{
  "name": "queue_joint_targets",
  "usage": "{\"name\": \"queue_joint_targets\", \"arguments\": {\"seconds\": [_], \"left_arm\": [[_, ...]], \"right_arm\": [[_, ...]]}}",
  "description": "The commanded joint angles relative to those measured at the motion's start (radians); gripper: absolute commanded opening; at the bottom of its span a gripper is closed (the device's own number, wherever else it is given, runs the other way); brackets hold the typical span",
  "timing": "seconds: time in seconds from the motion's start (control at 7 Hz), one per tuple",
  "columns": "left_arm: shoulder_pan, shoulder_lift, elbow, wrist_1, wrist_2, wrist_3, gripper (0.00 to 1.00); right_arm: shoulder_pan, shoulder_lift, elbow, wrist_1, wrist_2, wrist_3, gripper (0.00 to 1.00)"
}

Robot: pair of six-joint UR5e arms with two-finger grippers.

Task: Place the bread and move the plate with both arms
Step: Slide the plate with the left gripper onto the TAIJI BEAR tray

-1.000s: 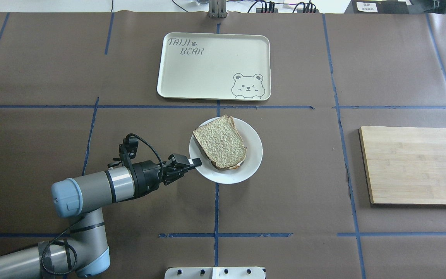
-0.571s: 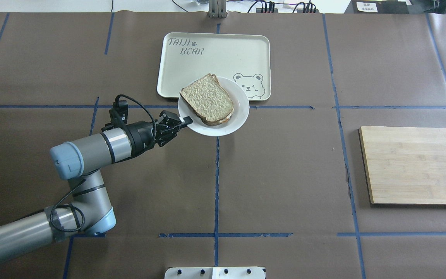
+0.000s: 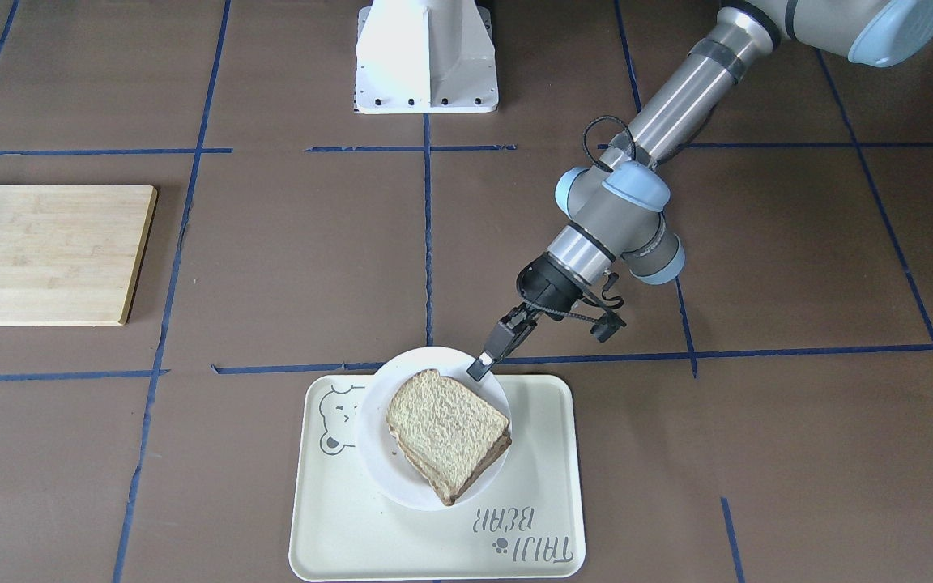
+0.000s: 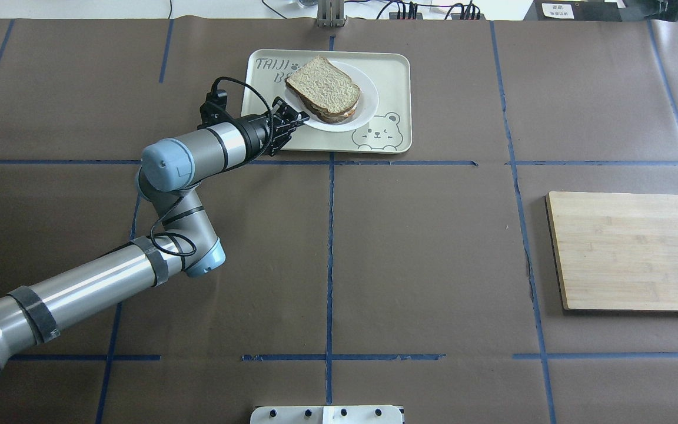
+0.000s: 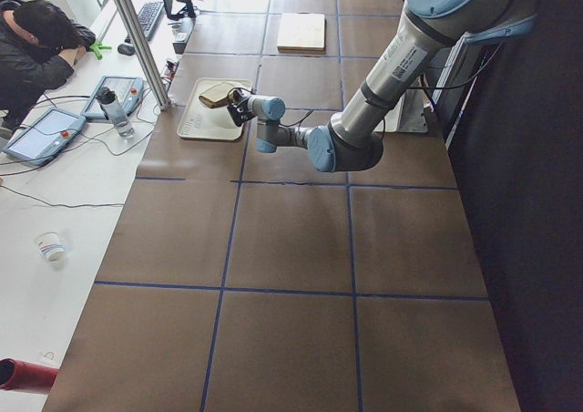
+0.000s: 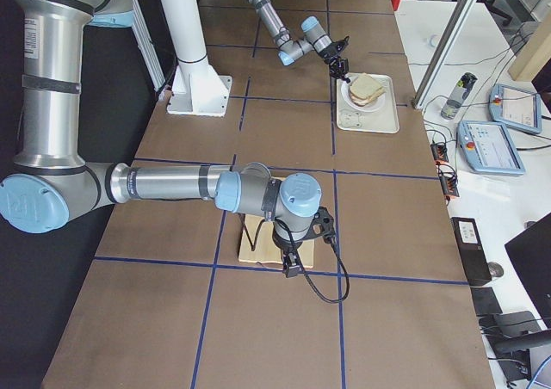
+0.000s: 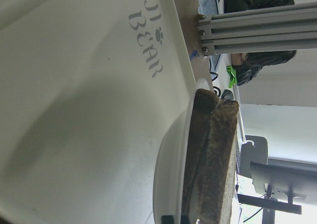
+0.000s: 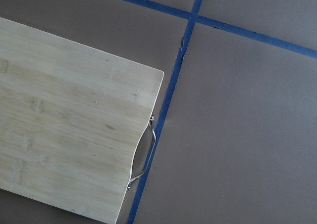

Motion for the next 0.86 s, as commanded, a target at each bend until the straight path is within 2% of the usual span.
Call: {"name": "queue_joint_targets", "arguments": {"seconds": [0.0, 0.14, 0.29, 0.43, 0.57, 0.71], "left_arm": [[-0.003, -0.053, 0.081, 0.007, -0.015, 0.004, 0.26], [-0.017, -0.052, 0.075, 0.013, -0.054, 0.051, 0.69], [-0.056, -0.043, 0.046, 0.065, -0.15, 0.103, 0.87], [-0.099, 0.015, -0.076, 0.17, -0.244, 0.105, 1.0], [-0.134, 0.084, -0.246, 0.336, -0.327, 0.134, 1.0], [-0.147, 0.132, -0.395, 0.54, -0.378, 0.276, 1.0]], "right_arm": [[-0.001, -0.001, 0.0, 0.0, 0.0, -0.002, 1.0], [0.0, -0.001, 0.0, 0.0, 0.0, 0.0, 1.0], [-0.001, -0.001, 0.002, 0.0, 0.002, 0.0, 1.0], [0.0, -0.003, 0.002, 0.0, 0.002, 0.0, 1.0], [0.0, -0.001, 0.002, 0.0, 0.002, 0.0, 1.0], [0.0, -0.003, 0.002, 0.0, 0.003, 0.0, 1.0]]}}
